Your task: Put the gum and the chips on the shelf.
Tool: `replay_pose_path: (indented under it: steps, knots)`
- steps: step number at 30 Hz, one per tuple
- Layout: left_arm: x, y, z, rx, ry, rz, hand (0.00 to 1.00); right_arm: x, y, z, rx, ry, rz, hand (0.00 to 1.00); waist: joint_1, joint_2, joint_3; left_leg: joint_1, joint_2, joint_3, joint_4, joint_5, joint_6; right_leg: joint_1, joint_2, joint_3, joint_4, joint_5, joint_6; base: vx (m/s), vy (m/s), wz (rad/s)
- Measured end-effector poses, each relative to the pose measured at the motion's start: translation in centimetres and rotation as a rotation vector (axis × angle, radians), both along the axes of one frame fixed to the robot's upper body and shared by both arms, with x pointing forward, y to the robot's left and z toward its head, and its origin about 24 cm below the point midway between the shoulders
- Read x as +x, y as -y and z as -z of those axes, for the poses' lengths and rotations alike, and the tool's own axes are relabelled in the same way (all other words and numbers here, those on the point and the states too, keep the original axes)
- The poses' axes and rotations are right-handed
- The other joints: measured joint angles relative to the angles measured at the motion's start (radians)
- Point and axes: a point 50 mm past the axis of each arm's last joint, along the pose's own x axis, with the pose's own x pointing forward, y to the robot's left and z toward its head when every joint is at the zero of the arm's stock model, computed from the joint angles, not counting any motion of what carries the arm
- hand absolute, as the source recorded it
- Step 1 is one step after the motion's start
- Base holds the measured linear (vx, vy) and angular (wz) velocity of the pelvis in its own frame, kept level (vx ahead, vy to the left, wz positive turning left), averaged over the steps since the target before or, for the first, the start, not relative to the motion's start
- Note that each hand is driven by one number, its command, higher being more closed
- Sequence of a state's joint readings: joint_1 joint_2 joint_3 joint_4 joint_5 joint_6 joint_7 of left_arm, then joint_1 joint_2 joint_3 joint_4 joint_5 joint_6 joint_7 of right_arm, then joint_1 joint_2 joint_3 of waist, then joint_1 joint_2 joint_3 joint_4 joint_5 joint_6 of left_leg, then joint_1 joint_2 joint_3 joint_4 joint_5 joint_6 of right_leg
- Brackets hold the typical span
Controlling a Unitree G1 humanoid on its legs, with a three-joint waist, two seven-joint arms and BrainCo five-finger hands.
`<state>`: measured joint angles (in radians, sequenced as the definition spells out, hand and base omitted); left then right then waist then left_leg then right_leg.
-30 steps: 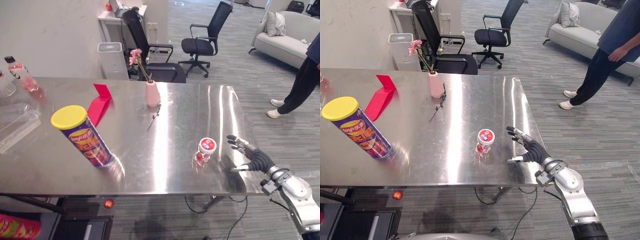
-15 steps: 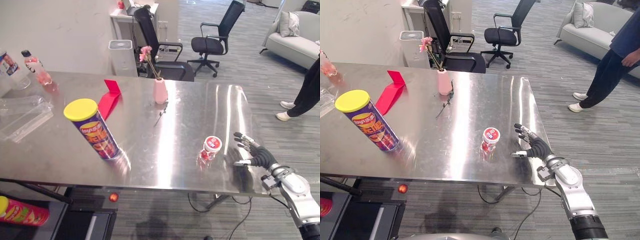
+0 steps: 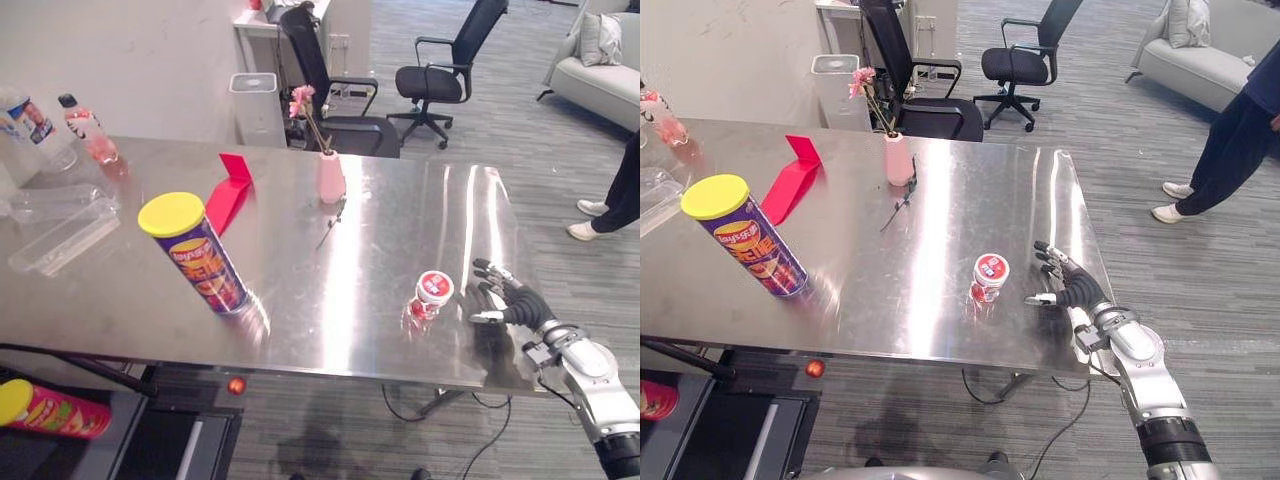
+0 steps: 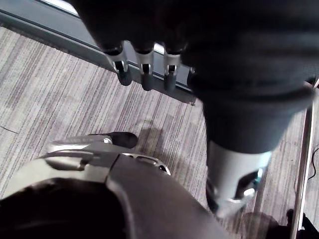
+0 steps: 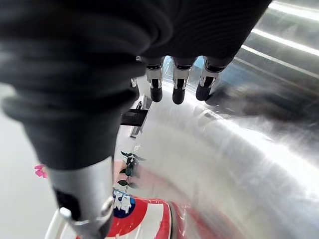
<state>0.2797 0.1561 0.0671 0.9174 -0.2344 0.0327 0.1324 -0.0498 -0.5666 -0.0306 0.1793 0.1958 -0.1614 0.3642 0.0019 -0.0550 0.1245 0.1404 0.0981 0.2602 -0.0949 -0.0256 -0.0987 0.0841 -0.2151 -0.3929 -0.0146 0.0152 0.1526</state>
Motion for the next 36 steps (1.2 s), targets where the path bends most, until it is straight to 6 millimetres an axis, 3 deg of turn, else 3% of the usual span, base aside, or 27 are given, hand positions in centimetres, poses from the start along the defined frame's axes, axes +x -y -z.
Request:
replay_pose_path:
  steps: [18,36]
  knots:
    - [0.1,0.0,0.0,-0.005,0.011,-0.026,0.0,1.7,-1.5,-0.5,0.022,0.039,-0.034,0.0,0.006,-0.001,0.021,-0.015,-0.003,-0.034,-0.001,0.012,0.004,0.009,-0.003,-0.036,-0.004,0.0,0.0,0.0,-0.006,0.06]
    - [0.1,-0.2,-0.1,0.001,0.012,-0.037,0.0,1.6,-2.1,-0.7,-0.012,0.029,-0.112,0.0,0.005,-0.011,0.027,-0.015,-0.003,-0.035,-0.001,0.012,0.004,0.009,-0.003,-0.035,-0.004,0.0,0.0,0.0,0.0,0.0]
